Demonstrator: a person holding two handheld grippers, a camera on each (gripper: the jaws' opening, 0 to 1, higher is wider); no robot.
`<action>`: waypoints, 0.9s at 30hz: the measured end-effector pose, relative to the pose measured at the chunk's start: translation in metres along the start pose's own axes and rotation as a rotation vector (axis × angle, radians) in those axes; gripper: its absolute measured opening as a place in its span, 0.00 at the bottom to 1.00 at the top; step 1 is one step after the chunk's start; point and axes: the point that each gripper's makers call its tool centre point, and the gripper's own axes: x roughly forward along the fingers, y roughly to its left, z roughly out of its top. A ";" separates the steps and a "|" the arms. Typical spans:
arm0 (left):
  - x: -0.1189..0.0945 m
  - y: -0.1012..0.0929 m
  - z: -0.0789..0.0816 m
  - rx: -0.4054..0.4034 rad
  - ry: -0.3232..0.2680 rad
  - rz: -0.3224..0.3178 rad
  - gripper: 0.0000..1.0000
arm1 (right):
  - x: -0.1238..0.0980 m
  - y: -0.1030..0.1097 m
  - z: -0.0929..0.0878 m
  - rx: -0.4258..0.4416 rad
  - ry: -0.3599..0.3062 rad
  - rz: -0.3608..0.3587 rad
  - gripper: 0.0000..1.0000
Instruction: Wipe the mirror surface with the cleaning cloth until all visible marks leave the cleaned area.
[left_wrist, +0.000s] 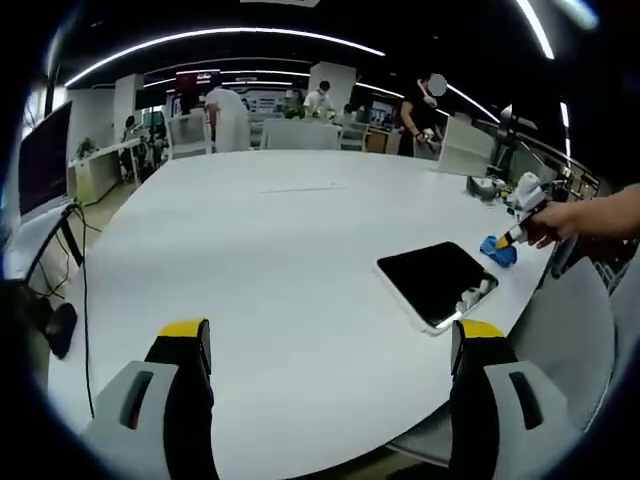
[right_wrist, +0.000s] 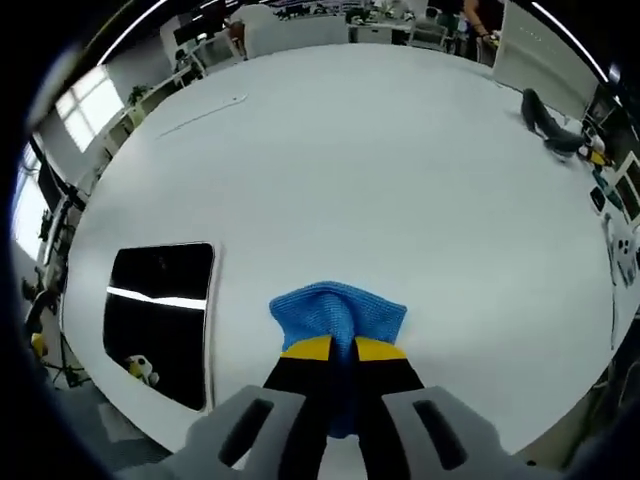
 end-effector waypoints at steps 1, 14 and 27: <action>0.001 -0.003 0.001 0.009 0.004 -0.017 0.99 | -0.004 0.000 0.005 0.023 -0.010 -0.006 0.01; 0.004 0.001 0.001 0.002 0.006 -0.035 0.99 | -0.020 0.032 0.041 0.105 -0.060 0.027 0.00; -0.001 0.002 -0.007 0.017 0.022 -0.041 0.99 | -0.012 0.074 0.052 0.093 -0.037 0.075 0.00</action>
